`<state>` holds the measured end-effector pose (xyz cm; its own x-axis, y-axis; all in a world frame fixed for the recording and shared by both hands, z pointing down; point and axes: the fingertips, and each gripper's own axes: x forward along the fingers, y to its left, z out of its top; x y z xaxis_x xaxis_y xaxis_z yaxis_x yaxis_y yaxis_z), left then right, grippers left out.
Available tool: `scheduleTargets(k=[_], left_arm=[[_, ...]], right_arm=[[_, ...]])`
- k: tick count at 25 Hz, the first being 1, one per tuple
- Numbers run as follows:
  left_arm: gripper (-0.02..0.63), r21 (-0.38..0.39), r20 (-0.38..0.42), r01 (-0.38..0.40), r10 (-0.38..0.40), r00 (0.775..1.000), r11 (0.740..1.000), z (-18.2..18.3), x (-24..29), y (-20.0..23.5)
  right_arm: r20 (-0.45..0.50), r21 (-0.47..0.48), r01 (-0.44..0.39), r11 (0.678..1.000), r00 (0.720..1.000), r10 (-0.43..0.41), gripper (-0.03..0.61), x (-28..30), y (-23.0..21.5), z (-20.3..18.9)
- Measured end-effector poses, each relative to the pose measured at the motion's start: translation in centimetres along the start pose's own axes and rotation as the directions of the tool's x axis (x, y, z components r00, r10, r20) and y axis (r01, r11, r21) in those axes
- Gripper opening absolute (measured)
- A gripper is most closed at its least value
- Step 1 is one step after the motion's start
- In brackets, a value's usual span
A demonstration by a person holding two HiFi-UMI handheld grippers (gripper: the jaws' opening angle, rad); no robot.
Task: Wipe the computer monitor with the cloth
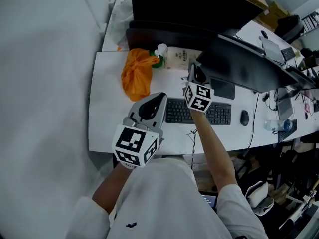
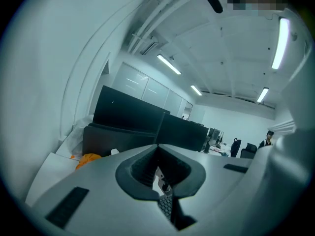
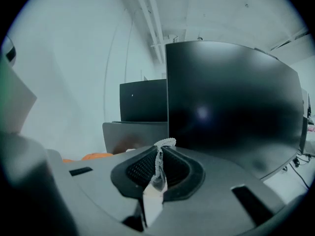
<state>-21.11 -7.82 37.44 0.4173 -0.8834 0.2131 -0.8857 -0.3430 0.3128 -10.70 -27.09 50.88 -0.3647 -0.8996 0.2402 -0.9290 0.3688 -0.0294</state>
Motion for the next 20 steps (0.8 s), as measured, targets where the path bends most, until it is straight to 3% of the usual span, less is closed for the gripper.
scheduleTargets(k=[20], left_arm=[[0.018,0.068,0.067,0.075,-0.079,0.995,0.995,3.8,-1.8,-2.1]], right_arm=[[0.203,-0.060,0.063,0.996,0.978,-0.050,0.029,-2.3,0.3,13.2]])
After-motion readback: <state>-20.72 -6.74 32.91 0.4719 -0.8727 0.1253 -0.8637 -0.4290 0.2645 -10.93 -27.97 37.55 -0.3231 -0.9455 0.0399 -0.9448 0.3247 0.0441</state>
